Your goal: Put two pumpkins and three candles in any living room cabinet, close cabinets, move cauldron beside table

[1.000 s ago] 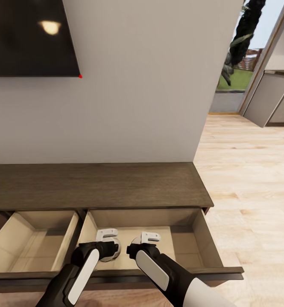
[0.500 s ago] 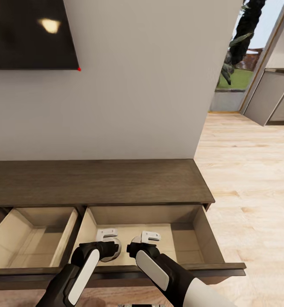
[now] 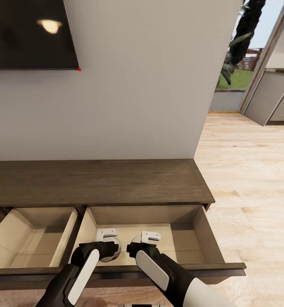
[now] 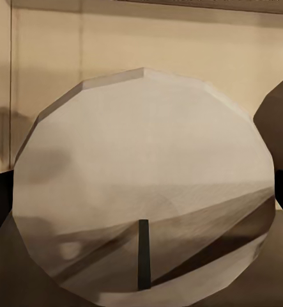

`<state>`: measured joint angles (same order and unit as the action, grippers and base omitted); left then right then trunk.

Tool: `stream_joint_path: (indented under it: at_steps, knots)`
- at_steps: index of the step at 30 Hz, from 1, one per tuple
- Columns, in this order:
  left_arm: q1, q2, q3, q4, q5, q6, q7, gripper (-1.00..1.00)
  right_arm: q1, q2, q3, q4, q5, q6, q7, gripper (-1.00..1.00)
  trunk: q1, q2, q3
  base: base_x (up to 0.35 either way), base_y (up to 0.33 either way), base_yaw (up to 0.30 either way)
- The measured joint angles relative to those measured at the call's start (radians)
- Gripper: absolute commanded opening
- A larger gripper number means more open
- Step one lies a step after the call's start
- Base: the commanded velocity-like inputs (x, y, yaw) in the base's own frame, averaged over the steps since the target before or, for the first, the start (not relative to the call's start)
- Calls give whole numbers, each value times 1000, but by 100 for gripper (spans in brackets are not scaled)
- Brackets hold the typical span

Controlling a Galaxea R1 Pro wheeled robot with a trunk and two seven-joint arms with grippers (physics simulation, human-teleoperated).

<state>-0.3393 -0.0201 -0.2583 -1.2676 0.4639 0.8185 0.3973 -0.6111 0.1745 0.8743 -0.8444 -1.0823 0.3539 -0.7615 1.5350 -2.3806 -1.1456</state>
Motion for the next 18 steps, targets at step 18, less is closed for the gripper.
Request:
stream_joint_path:
  at_steps: [18]
  knots:
    - [1,0,0,-2,1,0,-1,-100,0,0,0,0,0,0,0,-100,0,0,0,0,0,0]
